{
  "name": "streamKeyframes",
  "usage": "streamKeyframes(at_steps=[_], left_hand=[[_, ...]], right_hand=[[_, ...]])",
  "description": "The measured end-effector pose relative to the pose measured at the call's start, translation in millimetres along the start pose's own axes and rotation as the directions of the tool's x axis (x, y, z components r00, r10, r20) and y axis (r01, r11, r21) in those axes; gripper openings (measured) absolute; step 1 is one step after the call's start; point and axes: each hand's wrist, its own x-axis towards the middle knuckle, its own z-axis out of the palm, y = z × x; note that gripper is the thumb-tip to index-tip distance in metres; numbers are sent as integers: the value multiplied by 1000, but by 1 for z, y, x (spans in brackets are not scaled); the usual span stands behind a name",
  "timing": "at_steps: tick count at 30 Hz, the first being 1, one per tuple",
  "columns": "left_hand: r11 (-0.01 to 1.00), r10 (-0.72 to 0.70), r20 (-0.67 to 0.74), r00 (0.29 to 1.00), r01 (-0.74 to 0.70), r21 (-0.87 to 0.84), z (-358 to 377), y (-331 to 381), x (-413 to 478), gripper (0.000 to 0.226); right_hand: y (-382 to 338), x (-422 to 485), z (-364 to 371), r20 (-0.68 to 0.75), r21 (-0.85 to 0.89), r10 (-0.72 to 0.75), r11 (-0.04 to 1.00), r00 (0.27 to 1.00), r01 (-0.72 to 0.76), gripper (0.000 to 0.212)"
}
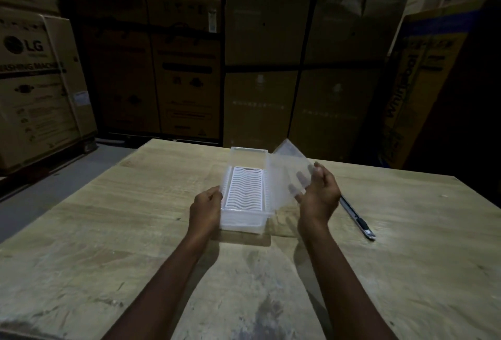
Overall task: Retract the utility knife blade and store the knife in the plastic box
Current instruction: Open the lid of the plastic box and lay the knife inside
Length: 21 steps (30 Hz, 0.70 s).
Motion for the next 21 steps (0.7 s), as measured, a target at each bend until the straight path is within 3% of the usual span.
streamKeyframes(at_steps=[3,5,8,12,17,21], left_hand=[[1000,-1,-19,1000,2,10,-6,2,-4,30],[1000,-11,-17,1000,11,11,-8,0,-4,38],[999,-27,6,1000,26,45,-9,1,-6,49],[998,-7,51,999,4,67,-4,9,-14,41],[996,59,117,991,-66,58,8,8,-24,48],[997,44,147,988,-53,62,14,12,-33,44]], right_hand=[[6,10,-17,0,-61,152,987,988,-152,24],[11,17,-32,35,-207,187,963,982,-176,27],[18,28,-49,94,-519,159,850,983,-88,25],[19,39,-58,182,-746,30,655,983,119,28],[14,44,-62,330,-885,-5,346,944,311,29],[11,50,-67,364,-920,15,159,931,358,28]])
